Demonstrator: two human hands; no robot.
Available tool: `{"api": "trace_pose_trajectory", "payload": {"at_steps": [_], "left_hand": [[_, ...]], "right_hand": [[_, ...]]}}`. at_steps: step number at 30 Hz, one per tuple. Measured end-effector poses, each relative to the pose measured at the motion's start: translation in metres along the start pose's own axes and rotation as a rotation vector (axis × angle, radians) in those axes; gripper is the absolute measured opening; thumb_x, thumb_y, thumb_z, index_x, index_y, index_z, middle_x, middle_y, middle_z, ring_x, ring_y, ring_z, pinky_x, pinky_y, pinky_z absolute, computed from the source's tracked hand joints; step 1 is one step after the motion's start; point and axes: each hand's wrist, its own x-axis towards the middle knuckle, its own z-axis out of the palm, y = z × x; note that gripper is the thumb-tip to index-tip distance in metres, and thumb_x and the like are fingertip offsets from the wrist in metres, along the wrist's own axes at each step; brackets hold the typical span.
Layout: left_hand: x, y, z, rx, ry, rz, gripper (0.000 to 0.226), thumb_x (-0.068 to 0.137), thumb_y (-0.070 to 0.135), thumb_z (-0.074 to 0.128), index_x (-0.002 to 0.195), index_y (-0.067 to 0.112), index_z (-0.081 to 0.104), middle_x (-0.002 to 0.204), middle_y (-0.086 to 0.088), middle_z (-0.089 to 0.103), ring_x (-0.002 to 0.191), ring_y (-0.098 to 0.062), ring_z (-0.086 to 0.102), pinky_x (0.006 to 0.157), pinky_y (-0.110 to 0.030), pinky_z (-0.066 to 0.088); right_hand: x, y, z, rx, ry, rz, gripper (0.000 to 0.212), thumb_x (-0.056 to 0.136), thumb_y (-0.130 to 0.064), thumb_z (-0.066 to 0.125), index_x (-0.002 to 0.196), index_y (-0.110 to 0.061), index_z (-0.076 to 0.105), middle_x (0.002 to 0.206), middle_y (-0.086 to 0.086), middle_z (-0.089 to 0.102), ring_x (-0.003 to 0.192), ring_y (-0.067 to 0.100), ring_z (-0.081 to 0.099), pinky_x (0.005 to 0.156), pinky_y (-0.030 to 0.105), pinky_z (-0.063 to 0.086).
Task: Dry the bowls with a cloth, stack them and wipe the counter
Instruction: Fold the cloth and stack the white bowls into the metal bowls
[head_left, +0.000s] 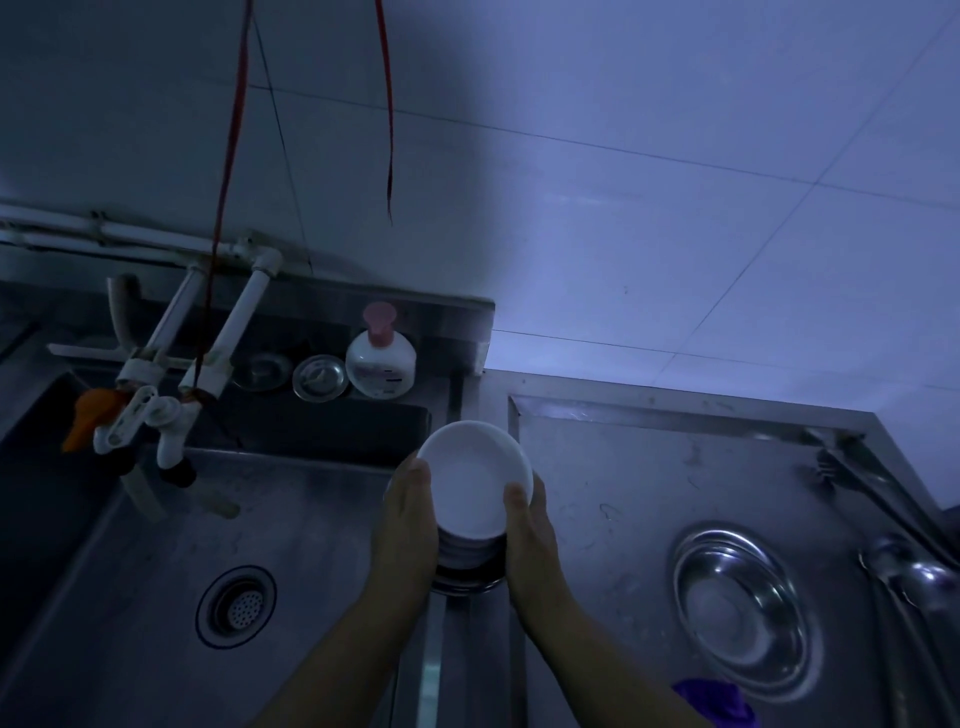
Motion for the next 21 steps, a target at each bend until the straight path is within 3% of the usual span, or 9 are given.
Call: {"api": "trace_pose_trajectory", "payload": {"at_steps": [2, 4, 6, 13, 18, 21], "left_hand": [[-0.001, 0.0, -0.003, 0.009, 0.007, 0.036, 0.025, 0.099, 0.033, 0.037, 0.098, 0.038, 0.061, 0.101, 0.015, 0.063, 0.093, 0.002, 0.058, 0.067, -0.015, 0.044], [-0.002, 0.002, -0.005, 0.036, 0.0, 0.072, 0.026, 0.098, 0.03, 0.039, 0.108, 0.042, 0.059, 0.104, 0.019, 0.062, 0.092, 0.007, 0.057, 0.066, -0.013, 0.043], [-0.002, 0.003, -0.006, 0.057, -0.02, 0.087, 0.028, 0.096, 0.027, 0.042, 0.103, 0.049, 0.058, 0.1, 0.023, 0.063, 0.087, 0.011, 0.058, 0.064, -0.015, 0.045], [-0.004, 0.002, -0.009, 0.09, -0.053, 0.125, 0.031, 0.094, 0.025, 0.047, 0.098, 0.054, 0.057, 0.096, 0.026, 0.064, 0.089, 0.008, 0.058, 0.068, -0.021, 0.046], [-0.003, -0.004, -0.013, 0.128, -0.052, 0.144, 0.034, 0.092, 0.027, 0.052, 0.125, 0.038, 0.052, 0.116, 0.015, 0.061, 0.105, -0.006, 0.057, 0.083, -0.032, 0.051], [-0.005, -0.006, -0.015, 0.156, -0.062, 0.167, 0.043, 0.087, 0.035, 0.055, 0.129, 0.038, 0.047, 0.121, 0.014, 0.058, 0.109, -0.008, 0.055, 0.087, -0.036, 0.052]], "right_hand": [[0.0, -0.002, -0.001, -0.027, -0.014, 0.002, 0.025, 0.101, -0.029, 0.039, 0.124, -0.037, 0.042, 0.116, -0.005, 0.057, 0.103, 0.008, 0.057, 0.074, 0.017, 0.05], [0.001, -0.002, -0.003, -0.046, -0.014, -0.006, 0.024, 0.1, -0.027, 0.043, 0.122, -0.037, 0.044, 0.116, -0.004, 0.058, 0.103, 0.009, 0.057, 0.076, 0.018, 0.051], [0.0, -0.005, -0.004, -0.069, -0.024, -0.023, 0.022, 0.099, -0.026, 0.046, 0.116, -0.04, 0.046, 0.112, -0.008, 0.058, 0.099, 0.006, 0.058, 0.07, 0.013, 0.05], [0.002, -0.011, -0.008, -0.118, -0.007, -0.083, 0.019, 0.099, -0.025, 0.045, 0.106, -0.042, 0.049, 0.105, -0.015, 0.057, 0.089, -0.007, 0.057, 0.065, 0.009, 0.048], [0.002, -0.015, -0.009, -0.141, 0.003, -0.119, 0.022, 0.1, -0.022, 0.045, 0.103, -0.043, 0.05, 0.101, -0.015, 0.058, 0.085, -0.011, 0.057, 0.064, 0.009, 0.048], [0.001, -0.015, -0.009, -0.158, -0.001, -0.141, 0.023, 0.099, -0.021, 0.045, 0.103, -0.043, 0.049, 0.102, -0.015, 0.057, 0.085, -0.011, 0.056, 0.063, 0.008, 0.047]]}}
